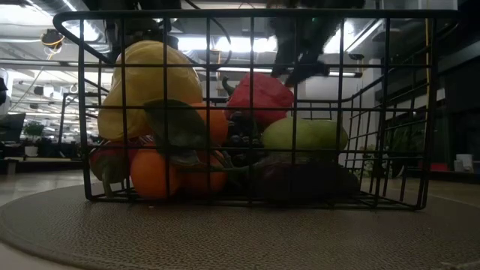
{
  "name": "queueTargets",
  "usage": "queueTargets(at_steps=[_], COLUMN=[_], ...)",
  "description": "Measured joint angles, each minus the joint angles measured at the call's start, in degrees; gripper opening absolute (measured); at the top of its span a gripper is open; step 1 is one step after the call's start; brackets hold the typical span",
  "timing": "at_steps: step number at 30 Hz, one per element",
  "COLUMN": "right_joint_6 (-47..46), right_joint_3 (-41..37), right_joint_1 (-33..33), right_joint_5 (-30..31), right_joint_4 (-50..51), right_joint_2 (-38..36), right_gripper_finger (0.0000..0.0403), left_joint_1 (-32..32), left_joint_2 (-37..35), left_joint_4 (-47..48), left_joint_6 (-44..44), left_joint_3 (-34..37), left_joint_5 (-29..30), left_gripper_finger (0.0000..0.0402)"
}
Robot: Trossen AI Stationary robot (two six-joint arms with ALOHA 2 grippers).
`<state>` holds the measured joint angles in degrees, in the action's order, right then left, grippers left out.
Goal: Build produce basket
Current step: Put the red watermelon into the black wire basket
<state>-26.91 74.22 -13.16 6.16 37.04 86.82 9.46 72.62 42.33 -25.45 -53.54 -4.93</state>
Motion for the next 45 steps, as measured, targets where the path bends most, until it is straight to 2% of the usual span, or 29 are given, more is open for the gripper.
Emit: queueTargets(at_steps=[5, 11, 19, 28, 33, 37, 40, 45], right_joint_6=[6.03, 14.66, 18.41, 19.94, 19.51, 17.59, 15.25, 11.91], right_joint_3=[0.0, 0.0, 0.0, 0.0, 0.24, 0.22, 0.22, 0.22], right_joint_1=[-4.51, -6.95, -7.09, -7.06, -7.09, -6.58, -6.57, -6.61], right_joint_5=[-7.88, -12.16, -8.43, -10.42, -14.37, -14.12, -13.91, -13.53], right_joint_4=[-0.45, -1.09, -6.19, -7.09, -7.81, -7.79, -7.77, -7.77], right_joint_2=[7.81, 15.96, 20.77, 25.85, 27.79, 27.85, 27.87, 27.79], right_gripper_finger=[0.024, 0.0237, 0.0237, 0.0236, 0.0236, 0.0234, 0.0213, 0.014], left_joint_1=[0.0, -0.01, 0.0, 0.01, 0.0, -0.01, 0.01, -0.01], left_joint_2=[0.0, 0.0, 0.0, 0.0, 0.0, 0.0, 0.0, 0.0], left_joint_4=[-0.1, -0.07, -0.05, -0.01, 0.04, 0.04, 0.04, 0.04], left_joint_6=[-0.01, 0.04, 0.08, 0.11, 0.07, 0.07, 0.04, 0.04], left_joint_3=[0.0, 0.0, 0.0, 0.0, 0.0, 0.0, 0.0, 0.0], left_joint_5=[0.0, 0.02, 0.04, 1.49, 1.51, 1.51, 1.51, 1.51], left_gripper_finger=[0.0133, 0.0133, 0.0133, 0.0133, 0.0133, 0.0133, 0.0133, 0.0133])
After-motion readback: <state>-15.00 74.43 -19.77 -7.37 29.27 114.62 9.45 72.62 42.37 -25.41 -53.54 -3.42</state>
